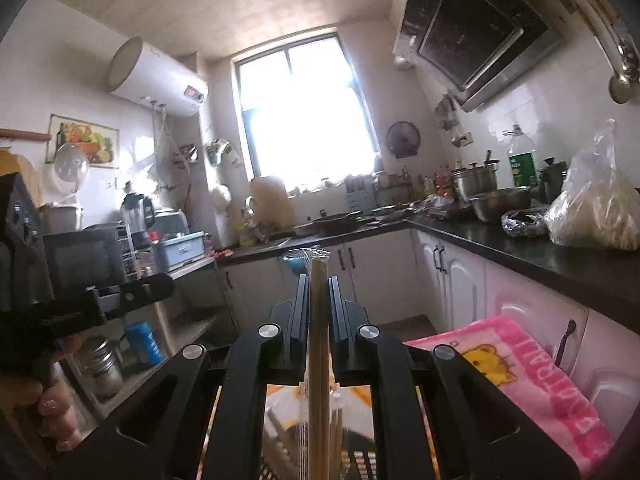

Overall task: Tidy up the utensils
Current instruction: 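Lift the left gripper's chopstick over the caddy while the right gripper carries its chopstick there, then lower both held chopsticks into the caddy and open both grippers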

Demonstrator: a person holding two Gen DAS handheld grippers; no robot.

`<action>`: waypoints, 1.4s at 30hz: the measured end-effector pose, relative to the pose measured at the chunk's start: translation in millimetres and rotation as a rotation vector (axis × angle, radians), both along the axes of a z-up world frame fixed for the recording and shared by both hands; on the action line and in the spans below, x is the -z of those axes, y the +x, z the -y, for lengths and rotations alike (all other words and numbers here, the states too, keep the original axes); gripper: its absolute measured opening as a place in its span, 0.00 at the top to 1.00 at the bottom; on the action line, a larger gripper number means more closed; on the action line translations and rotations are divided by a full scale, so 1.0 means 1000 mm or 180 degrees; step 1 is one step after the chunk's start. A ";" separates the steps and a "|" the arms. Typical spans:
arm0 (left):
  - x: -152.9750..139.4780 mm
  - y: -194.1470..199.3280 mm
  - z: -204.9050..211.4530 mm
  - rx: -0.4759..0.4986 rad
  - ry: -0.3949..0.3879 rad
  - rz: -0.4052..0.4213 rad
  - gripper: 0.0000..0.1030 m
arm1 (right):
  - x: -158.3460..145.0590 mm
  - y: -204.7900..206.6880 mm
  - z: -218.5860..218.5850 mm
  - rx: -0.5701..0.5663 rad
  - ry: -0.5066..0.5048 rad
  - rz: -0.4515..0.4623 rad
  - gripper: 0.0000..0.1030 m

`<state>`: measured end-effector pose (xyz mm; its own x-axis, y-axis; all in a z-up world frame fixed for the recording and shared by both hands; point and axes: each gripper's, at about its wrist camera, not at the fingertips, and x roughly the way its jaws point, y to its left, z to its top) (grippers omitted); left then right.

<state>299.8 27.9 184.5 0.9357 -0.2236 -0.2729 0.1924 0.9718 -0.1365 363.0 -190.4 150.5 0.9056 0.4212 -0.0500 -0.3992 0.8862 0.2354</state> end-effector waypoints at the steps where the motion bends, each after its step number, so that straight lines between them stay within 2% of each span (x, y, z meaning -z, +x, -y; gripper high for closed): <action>1: 0.001 0.003 0.000 -0.0019 0.0019 0.0008 0.95 | 0.001 0.002 -0.001 0.0051 -0.0004 0.0016 0.91; 12: 0.044 0.025 -0.007 -0.0085 0.0002 -0.0099 0.95 | 0.032 0.018 -0.012 0.0512 -0.0068 0.0299 0.91; 20: 0.071 0.030 -0.006 -0.0085 0.0042 -0.0196 0.95 | 0.066 0.020 -0.021 0.0577 -0.0168 0.0418 0.91; 26: 0.084 0.034 -0.005 -0.0053 0.0033 -0.0282 0.95 | 0.082 0.020 -0.019 0.0578 -0.0159 0.0354 0.91; 28: 0.087 0.034 -0.005 -0.0049 0.0022 -0.0301 0.95 | 0.080 0.019 -0.015 0.0610 -0.0093 0.0362 0.91; 33: 0.088 0.032 -0.007 -0.0051 -0.0005 -0.0293 0.95 | 0.053 0.016 -0.008 0.0670 0.0137 0.0552 0.91; 37: 0.088 0.034 -0.007 -0.0042 -0.0025 -0.0285 0.95 | 0.047 0.019 -0.011 0.0816 0.0076 0.0666 0.91; 42: 0.089 0.036 -0.005 -0.0032 -0.0028 -0.0316 0.95 | 0.063 0.025 -0.020 0.1002 -0.0111 0.0687 0.91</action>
